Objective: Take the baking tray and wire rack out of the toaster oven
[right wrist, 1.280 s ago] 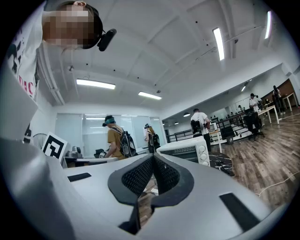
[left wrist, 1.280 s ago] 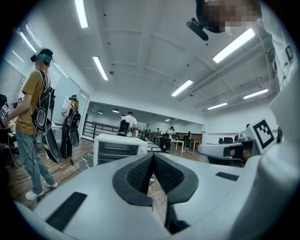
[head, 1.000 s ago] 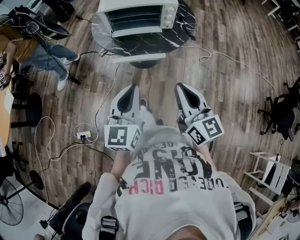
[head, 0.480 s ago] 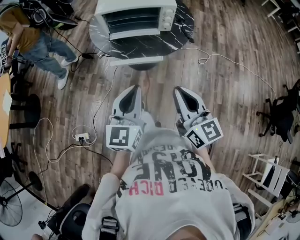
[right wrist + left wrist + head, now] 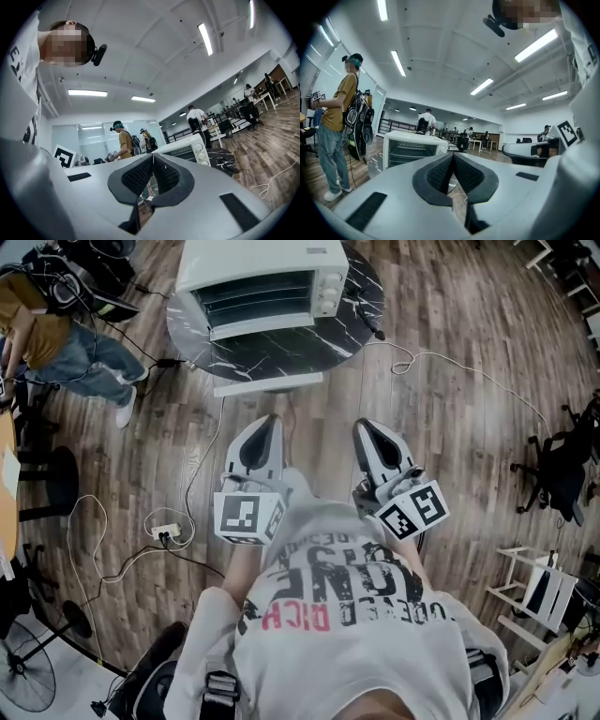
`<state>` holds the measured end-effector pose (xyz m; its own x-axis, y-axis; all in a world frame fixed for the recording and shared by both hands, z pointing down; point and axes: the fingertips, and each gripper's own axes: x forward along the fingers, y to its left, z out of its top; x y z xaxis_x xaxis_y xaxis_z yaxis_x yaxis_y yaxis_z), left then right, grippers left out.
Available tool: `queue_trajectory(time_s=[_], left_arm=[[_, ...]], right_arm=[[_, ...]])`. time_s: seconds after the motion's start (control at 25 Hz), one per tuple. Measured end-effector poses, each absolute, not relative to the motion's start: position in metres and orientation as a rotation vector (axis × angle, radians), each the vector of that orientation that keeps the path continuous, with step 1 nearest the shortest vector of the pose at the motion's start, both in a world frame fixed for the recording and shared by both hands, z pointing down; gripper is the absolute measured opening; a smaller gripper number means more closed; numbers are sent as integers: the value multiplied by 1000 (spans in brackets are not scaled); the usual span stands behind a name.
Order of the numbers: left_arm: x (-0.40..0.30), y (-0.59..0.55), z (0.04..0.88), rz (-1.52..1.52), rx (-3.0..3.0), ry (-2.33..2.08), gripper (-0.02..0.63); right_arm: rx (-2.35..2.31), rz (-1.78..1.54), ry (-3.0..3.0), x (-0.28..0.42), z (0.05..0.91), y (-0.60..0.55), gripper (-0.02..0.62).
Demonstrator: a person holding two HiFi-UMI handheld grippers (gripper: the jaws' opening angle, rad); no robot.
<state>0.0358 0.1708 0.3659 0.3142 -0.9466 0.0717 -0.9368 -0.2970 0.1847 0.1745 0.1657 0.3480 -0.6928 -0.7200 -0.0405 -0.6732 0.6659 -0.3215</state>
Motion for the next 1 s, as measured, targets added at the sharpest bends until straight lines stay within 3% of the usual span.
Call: queue_trajectory(time_s=[1.0], left_arm=[[-93, 63, 389, -40, 2315, -1609, 2]], right_arm=[[-1227, -500, 2777, 38, 365, 49, 3]])
